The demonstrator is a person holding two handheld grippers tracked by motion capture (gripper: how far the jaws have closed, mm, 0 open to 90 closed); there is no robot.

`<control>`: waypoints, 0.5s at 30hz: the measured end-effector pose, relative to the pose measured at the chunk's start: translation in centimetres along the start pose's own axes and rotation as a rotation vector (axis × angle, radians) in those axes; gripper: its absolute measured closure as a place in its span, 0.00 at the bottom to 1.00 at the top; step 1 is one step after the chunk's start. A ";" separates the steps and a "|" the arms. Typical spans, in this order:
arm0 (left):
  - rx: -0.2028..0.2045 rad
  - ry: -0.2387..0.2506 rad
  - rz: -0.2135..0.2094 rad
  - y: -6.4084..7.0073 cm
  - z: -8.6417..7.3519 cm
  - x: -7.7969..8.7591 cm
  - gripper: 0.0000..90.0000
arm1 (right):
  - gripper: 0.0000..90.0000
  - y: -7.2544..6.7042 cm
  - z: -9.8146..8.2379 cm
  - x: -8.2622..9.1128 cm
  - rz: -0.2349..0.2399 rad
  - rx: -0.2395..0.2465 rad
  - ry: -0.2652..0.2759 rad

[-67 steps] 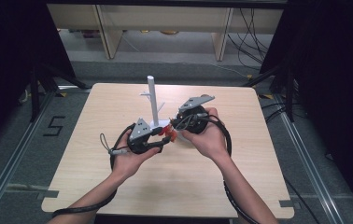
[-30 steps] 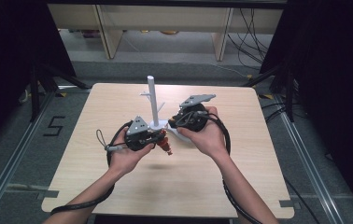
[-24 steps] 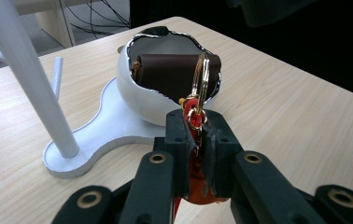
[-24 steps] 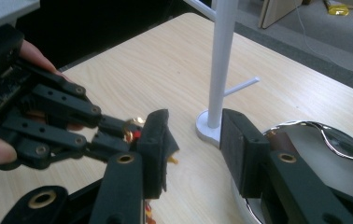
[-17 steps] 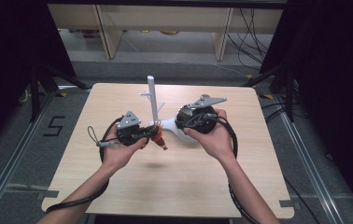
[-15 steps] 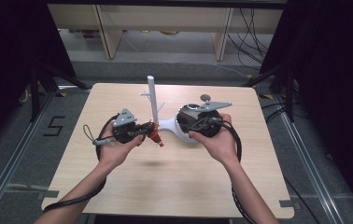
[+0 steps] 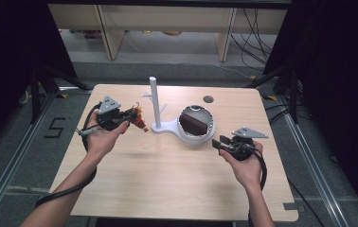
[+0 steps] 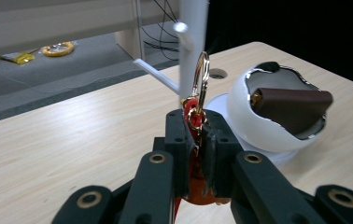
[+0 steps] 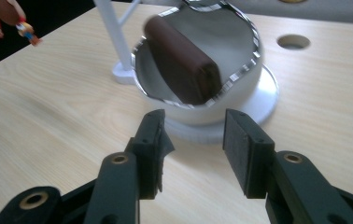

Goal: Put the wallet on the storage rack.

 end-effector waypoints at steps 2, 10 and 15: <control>0.006 0.002 0.016 -0.5 0.2 -0.2 0.90 | 0.66 0.7 -0.8 0.3 -0.020 -0.009 0.009; 0.004 0.019 0.057 -1.5 1.2 -0.7 0.90 | 0.65 3.0 -2.3 1.0 -0.072 -0.024 0.035; -0.014 0.034 0.075 -1.5 2.1 -1.2 0.90 | 0.64 3.0 -2.2 1.0 -0.082 -0.041 0.051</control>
Point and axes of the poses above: each handheld gripper's, and its own axes: x roughly backward along the jaws, z roughly out of its top, y roughly to its right, the point moved 8 cm from there along -x, roughly forward along the jaws, and after that the axes turned 6 degrees about y, right-handed, at the moved point
